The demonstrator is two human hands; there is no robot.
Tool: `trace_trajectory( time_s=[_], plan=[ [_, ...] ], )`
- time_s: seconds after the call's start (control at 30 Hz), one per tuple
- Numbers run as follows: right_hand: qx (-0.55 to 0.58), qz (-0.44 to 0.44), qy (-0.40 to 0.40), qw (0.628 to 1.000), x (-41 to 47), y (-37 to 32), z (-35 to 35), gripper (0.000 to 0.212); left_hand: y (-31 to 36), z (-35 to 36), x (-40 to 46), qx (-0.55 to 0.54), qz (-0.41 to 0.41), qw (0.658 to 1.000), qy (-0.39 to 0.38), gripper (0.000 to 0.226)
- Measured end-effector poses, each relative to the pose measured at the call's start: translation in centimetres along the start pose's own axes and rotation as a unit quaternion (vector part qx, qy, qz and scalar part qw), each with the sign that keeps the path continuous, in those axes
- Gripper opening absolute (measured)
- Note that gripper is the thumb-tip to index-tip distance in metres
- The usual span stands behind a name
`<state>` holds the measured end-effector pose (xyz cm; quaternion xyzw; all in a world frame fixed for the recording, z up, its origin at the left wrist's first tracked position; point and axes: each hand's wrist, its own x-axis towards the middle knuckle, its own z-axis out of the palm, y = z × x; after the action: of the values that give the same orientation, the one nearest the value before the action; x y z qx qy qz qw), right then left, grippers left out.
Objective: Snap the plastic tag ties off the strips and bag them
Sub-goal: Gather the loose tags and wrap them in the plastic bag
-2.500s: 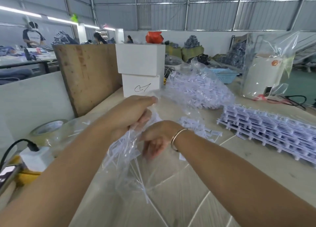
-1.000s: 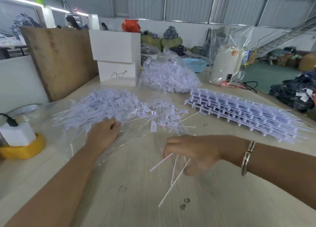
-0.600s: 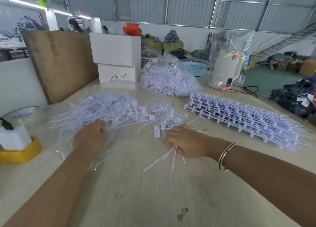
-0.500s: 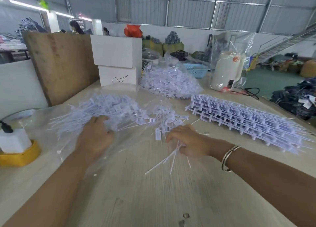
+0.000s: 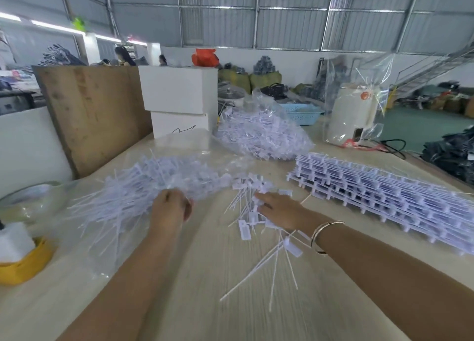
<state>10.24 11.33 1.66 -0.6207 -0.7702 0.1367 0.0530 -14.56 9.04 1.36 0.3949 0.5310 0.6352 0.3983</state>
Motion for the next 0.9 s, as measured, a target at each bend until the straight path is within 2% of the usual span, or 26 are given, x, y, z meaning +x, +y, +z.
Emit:
trace_trajectory(
  time_s=[0.03, 0.1, 0.13, 0.2, 0.23, 0.27, 0.33, 0.4, 0.47, 0.53, 0.57, 0.6, 0.63, 0.67, 0.7, 0.73, 0.8, 0.87, 0.9],
  plan=[
    [-0.005, -0.010, -0.024, 1.000, -0.4, 0.2, 0.0, 0.051, 0.2, -0.3, 0.2, -0.098, -0.022, 0.995, 0.004, 0.034],
    [0.002, -0.015, -0.046, 0.999, -1.3, 0.3, -0.4, 0.049, 0.7, -0.8, 0.3, -0.223, -0.040, 0.974, -0.002, 0.032],
    [-0.009, -0.010, -0.029, 0.999, -1.6, 0.2, -0.9, 0.046, 1.0, -0.8, 0.1, -0.263, -0.042, 0.964, -0.006, 0.032],
    [-0.081, -0.004, 0.069, 0.994, -1.4, -0.7, -2.1, 0.040, 1.2, -0.6, -0.4, -0.273, -0.028, 0.961, -0.016, 0.031],
    [-0.091, -0.013, 0.115, 0.989, -0.9, -1.4, -2.5, 0.039, 1.3, -0.5, -0.7, -0.256, -0.013, 0.967, -0.019, 0.031],
    [-0.073, -0.027, 0.125, 0.989, -0.1, -2.2, -2.6, 0.038, 1.3, -0.4, -1.0, -0.240, 0.003, 0.971, -0.020, 0.030],
    [-0.049, -0.059, 0.069, 0.995, 1.8, -4.2, -1.8, 0.040, 1.4, -0.3, -1.4, -0.212, 0.023, 0.977, -0.016, 0.029],
    [-0.080, -0.082, 0.003, 0.993, 3.2, -5.8, -0.2, 0.045, 1.2, -0.4, -1.7, -0.150, 0.039, 0.988, -0.006, 0.028],
    [-0.108, -0.081, -0.025, 0.991, 3.4, -6.2, 0.9, 0.048, 0.8, -0.5, -1.9, -0.044, 0.059, 0.997, 0.003, 0.023],
    [-0.093, -0.082, -0.036, 0.992, 2.6, -5.6, 1.5, 0.048, 0.8, -0.6, -2.4, 0.109, 0.121, 0.987, 0.005, 0.008],
    [-0.076, -0.090, -0.038, 0.992, 1.9, -5.3, 1.5, 0.046, 1.1, -0.6, -2.8, 0.213, 0.176, 0.961, 0.022, 0.017],
    [-0.060, -0.099, -0.013, 0.993, 1.4, -4.9, 1.2, 0.044, 1.5, -0.4, -3.2, 0.308, 0.261, 0.914, 0.033, 0.030],
    [-0.051, -0.094, 0.041, 0.993, 1.2, -4.4, 0.4, 0.040, 2.1, -0.1, -3.9, 0.359, 0.357, 0.862, 0.022, 0.035],
    [-0.048, -0.068, 0.106, 0.991, 1.6, -3.9, -0.7, 0.038, 2.8, 0.4, -5.0, 0.380, 0.435, 0.816, -0.008, 0.031],
    [-0.054, -0.027, 0.148, 0.987, 2.1, -3.1, -1.9, 0.036, 3.6, 1.1, -6.4, 0.387, 0.468, 0.791, -0.077, 0.022],
    [-0.065, 0.019, 0.153, 0.986, 2.7, -2.3, -2.9, 0.033, 4.0, 1.7, -7.9, 0.408, 0.453, 0.777, -0.156, 0.018],
    [-0.046, 0.084, 0.078, 0.992, 4.0, -1.3, -3.7, 0.036, 4.3, 2.9, -10.6, 0.503, 0.306, 0.759, -0.277, 0.057],
    [0.008, 0.096, 0.000, 0.995, 4.3, -1.2, -3.3, 0.046, 3.0, 3.7, -11.9, 0.637, 0.175, 0.682, -0.315, 0.100],
    [0.032, 0.085, -0.015, 0.996, 4.1, -1.3, -2.8, 0.049, 2.7, 4.0, -12.4, 0.675, 0.140, 0.647, -0.325, 0.114]
  ],
)
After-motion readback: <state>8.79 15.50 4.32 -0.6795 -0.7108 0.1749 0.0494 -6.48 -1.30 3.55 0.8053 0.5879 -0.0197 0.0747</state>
